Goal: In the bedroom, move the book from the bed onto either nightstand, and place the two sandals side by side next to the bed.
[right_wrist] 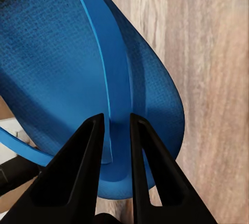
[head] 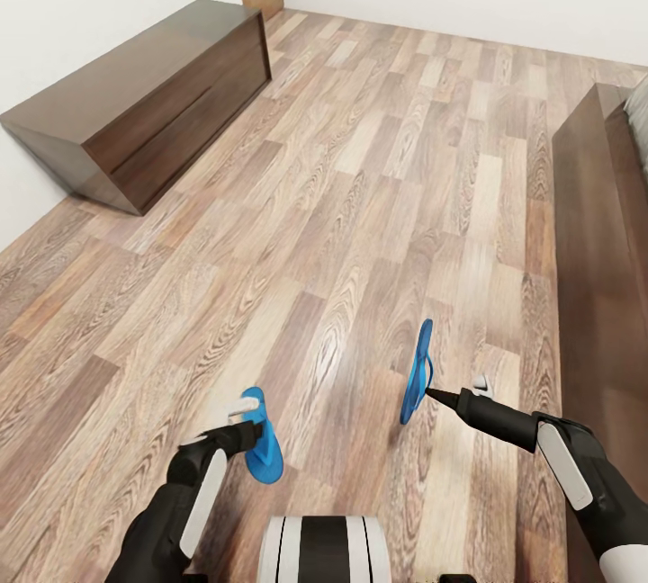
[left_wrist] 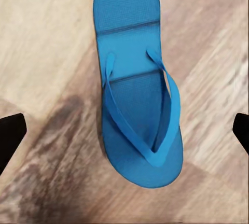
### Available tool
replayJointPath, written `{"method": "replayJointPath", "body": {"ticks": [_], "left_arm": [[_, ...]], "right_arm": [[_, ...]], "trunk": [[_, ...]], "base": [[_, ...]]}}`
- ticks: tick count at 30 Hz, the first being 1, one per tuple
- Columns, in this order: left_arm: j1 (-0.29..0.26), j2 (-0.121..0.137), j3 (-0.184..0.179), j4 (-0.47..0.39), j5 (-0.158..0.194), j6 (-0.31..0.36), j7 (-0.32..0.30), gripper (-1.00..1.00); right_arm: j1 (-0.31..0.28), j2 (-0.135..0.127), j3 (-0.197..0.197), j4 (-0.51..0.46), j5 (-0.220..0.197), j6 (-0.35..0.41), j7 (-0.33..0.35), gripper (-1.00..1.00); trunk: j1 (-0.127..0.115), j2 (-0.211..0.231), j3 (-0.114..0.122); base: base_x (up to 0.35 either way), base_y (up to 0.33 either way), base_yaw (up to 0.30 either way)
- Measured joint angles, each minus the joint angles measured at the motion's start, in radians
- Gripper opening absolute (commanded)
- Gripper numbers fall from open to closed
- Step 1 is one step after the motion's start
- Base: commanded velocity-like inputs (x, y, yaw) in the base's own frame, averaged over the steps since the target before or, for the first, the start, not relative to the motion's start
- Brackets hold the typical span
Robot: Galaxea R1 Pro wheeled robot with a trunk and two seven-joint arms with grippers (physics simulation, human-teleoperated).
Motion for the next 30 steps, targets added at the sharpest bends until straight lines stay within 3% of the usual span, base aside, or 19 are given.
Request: {"method": "replayJointPath", "body": {"ticks": [3,9,16,27,30], "left_arm": [[0.000,0.005,0.003,-0.012,0.043,-0.001,-0.065,1.00],[0.000,0.010,0.008,-0.049,0.060,0.000,-0.159,1.00],[0.000,0.012,0.010,-0.053,0.059,-0.003,-0.166,1.00],[0.000,0.011,0.011,-0.052,0.059,-0.003,-0.164,1.00],[0.000,0.011,0.011,-0.052,0.060,-0.003,-0.165,1.00]], "right_arm": [[0.000,0.000,0.000,0.000,0.000,0.000,-0.001,-1.00],[0.000,0.000,0.000,0.000,0.000,0.000,0.000,-1.00],[0.000,0.000,0.000,0.000,0.000,0.000,-0.001,-1.00],[0.000,0.000,0.001,0.000,0.002,-0.001,-0.001,-1.00],[0.000,0.001,0.002,-0.001,0.000,-0.002,0.000,-1.00]], "trunk": [[0.000,0.000,0.000],[0.000,0.000,0.000],[0.000,0.000,0.000],[0.005,-0.003,-0.042],[0.005,-0.003,-0.043]], "base": [[0.000,0.000,0.000],[0.000,0.000,0.000],[0.000,0.000,0.000],[0.000,0.000,0.000],[0.000,0.000,0.000]]}}
